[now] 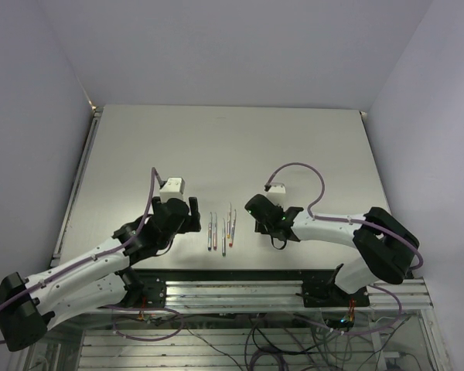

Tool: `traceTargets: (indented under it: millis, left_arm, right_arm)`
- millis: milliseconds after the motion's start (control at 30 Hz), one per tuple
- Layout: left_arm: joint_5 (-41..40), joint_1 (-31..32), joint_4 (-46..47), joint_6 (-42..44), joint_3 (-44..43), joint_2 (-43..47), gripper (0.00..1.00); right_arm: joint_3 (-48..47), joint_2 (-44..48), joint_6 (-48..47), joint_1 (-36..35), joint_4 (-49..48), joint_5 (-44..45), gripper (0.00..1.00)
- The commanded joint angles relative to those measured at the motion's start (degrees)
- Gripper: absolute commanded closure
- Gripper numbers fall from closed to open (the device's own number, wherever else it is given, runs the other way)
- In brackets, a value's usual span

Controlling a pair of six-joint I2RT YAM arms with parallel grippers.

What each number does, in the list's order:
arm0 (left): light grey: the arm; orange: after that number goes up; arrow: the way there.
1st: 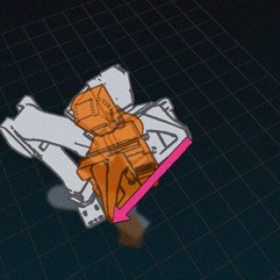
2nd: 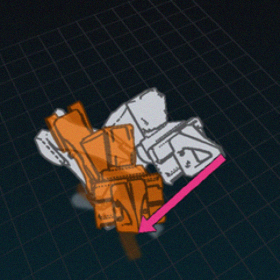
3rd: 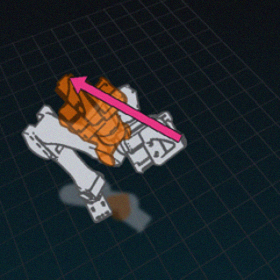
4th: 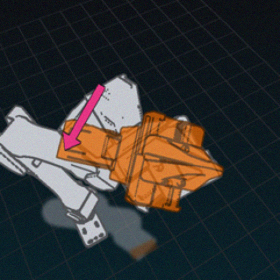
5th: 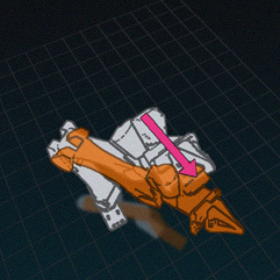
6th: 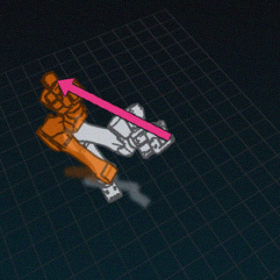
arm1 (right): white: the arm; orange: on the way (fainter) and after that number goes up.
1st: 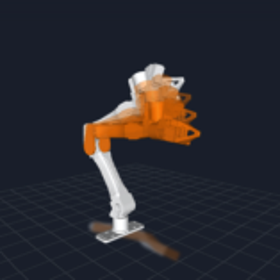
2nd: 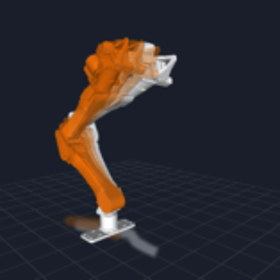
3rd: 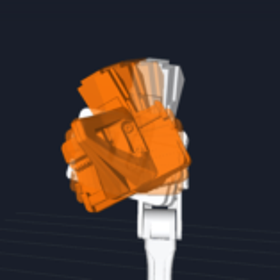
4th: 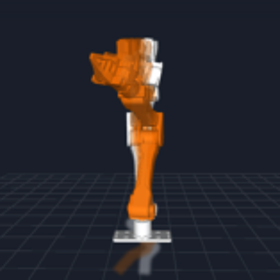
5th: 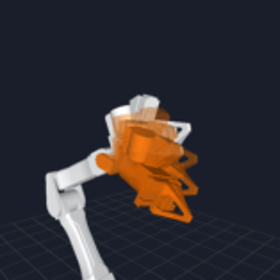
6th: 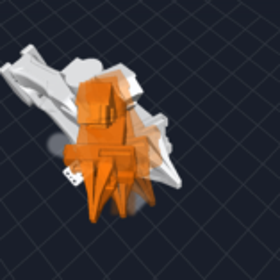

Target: Insert the pens into the pen caps

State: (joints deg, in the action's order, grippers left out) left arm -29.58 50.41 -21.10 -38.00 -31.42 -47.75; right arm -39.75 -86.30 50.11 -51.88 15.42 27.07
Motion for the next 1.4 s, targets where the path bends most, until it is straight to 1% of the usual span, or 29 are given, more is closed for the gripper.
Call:
traceTargets:
  millis: [0,100,233,367,500,700,767,833,867,1067,1167,1267,1367]
  left_arm:
    - [1.03,-0.08,-3.40,-2.03,-2.15,-0.82,0.13]
    - [1.98,-0.09,-4.28,-3.22,-2.46,-1.10,0.15]
    - [3.29,-0.08,-5.67,-4.62,-3.38,-2.22,0.19]
    - [4.62,0.05,-7.14,-5.23,-4.00,-3.68,0.23]
    - [4.84,0.60,-7.90,-6.29,-3.78,-3.68,0.24]
    - [4.18,1.94,-9.44,-7.99,-4.14,-4.29,0.24]
    - [3.15,3.11,-10.09,-8.85,-4.62,-5.53,0.24]
    - [2.00,4.57,-10.79,-10.15,-5.14,-7.07,0.27]
    - [1.73,5.13,-10.95,-10.61,-5.41,-7.90,0.28]
    - [1.76,7.42,-10.16,-12.14,-5.80,-11.68,0.41]
    - [1.94,7.83,-9.40,-11.89,-6.23,-12.53,0.45]
    - [2.37,8.04,-8.41,-11.49,-6.54,-13.20,0.45]
    - [2.63,8.17,-7.17,-10.82,-6.79,-14.70,0.37]
  right_arm:
    - [1.74,-2.36,2.85,-0.87,5.68,-1.85,0.65]
    - [1.91,-2.67,3.13,-0.92,5.30,-1.99,0.66]
    - [2.30,-3.17,3.63,-0.92,4.35,-2.57,0.71]
    - [2.70,-3.68,3.84,-0.86,3.53,-3.20,0.72]
    - [2.99,-3.94,3.77,-0.94,2.92,-3.50,0.73]
    - [3.26,-4.46,3.81,-0.92,2.48,-4.18,0.85]
    - [3.61,-4.44,3.92,-0.93,2.41,-4.52,0.91]
    - [3.90,-4.28,3.96,-0.89,2.38,-4.72,0.99]
    - [4.09,-4.16,4.02,-0.88,2.39,-4.79,1.00]
    - [5.69,-1.83,3.08,-0.93,1.43,-5.82,1.00]
    - [6.15,-0.24,2.60,-0.91,1.04,-5.93,1.00]
    - [6.18,0.79,2.13,-0.91,0.98,-5.59,1.00]
    - [5.92,1.29,2.02,-0.94,1.06,-5.45,1.00]
